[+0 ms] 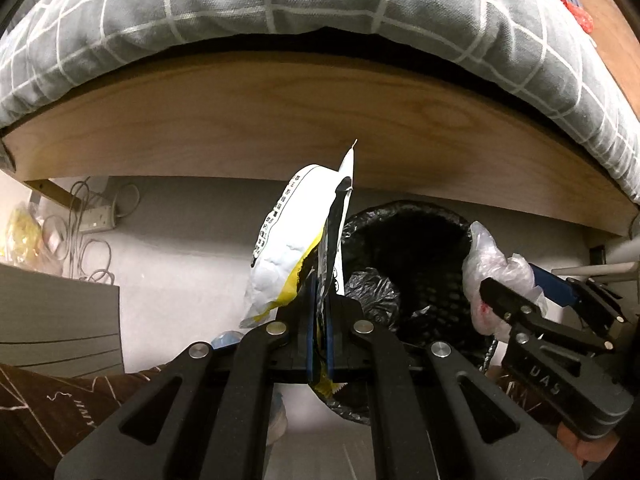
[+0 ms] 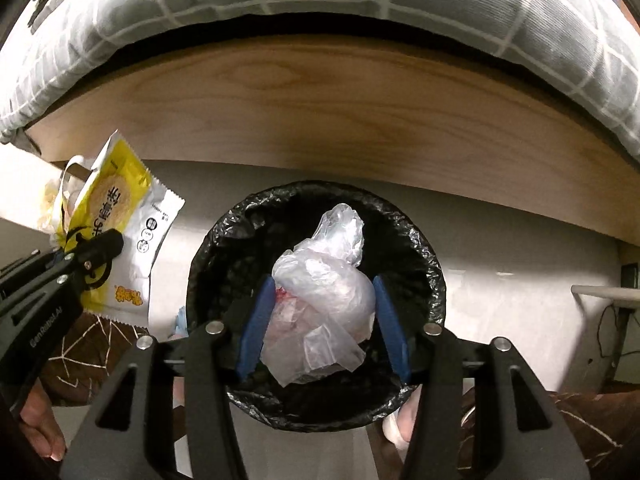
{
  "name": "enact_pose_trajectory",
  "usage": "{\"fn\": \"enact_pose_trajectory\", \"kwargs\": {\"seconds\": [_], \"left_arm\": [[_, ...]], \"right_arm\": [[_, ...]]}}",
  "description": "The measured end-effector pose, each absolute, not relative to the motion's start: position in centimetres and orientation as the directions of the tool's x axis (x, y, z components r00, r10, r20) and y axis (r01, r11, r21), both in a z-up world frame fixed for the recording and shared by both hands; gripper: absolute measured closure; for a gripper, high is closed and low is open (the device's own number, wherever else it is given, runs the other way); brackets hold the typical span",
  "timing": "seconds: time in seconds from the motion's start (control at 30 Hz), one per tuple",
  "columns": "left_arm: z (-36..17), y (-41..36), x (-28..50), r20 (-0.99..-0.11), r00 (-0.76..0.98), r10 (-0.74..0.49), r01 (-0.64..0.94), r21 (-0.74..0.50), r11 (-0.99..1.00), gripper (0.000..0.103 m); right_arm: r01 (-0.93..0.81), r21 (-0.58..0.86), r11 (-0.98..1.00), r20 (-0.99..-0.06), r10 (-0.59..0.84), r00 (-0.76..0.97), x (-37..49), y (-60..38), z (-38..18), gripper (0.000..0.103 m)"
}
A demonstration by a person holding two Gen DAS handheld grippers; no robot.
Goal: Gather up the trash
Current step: 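Open the right tool dropping the clear bag while the left tool drops the wrapper, then raise both open tools from the bin back toward the bed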
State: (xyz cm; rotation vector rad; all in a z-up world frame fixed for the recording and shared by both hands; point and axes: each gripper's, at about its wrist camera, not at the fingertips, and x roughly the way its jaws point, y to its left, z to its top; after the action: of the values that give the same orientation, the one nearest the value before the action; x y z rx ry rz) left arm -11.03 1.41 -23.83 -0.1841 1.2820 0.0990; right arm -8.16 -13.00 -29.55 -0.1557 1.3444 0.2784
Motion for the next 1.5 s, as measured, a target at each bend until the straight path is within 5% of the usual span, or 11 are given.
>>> {"fn": "enact_pose_trajectory", "kwargs": {"seconds": [0.43,1.27,1.43,1.5], "left_arm": [[-24.5,-0.2,-10.7,-0.964,0.264,-0.038,-0.148,-0.08,0.986,0.099],[-26.3,-8.9,-9.0,-0.972,0.223,-0.07,-0.017,-0.075,0.997,0.097],[-26.7,-8.9,-9.1,-0.973,0.225,-0.052,-0.03,-0.06,0.998,0.056],[-26.7,-8.6,-9.1,-0.971,0.233,-0.048,-0.041,-0.059,0.997,0.047]], "right_arm": [[-0.218,-0.034,0.975,-0.956,0.032,0.293,-7.1,-16.0,-27.6,0.009],[-0.032,-0.065,0.997,-0.937,-0.05,0.346,-7.6,-26.5,-25.6,0.008],[-0.033,-0.06,0.998,-0.936,-0.045,0.35,-7.4,-25.9,-25.6,0.008],[-0.038,-0.059,0.998,-0.934,-0.042,0.354,-7.3,-25.5,-25.6,0.008]]}}
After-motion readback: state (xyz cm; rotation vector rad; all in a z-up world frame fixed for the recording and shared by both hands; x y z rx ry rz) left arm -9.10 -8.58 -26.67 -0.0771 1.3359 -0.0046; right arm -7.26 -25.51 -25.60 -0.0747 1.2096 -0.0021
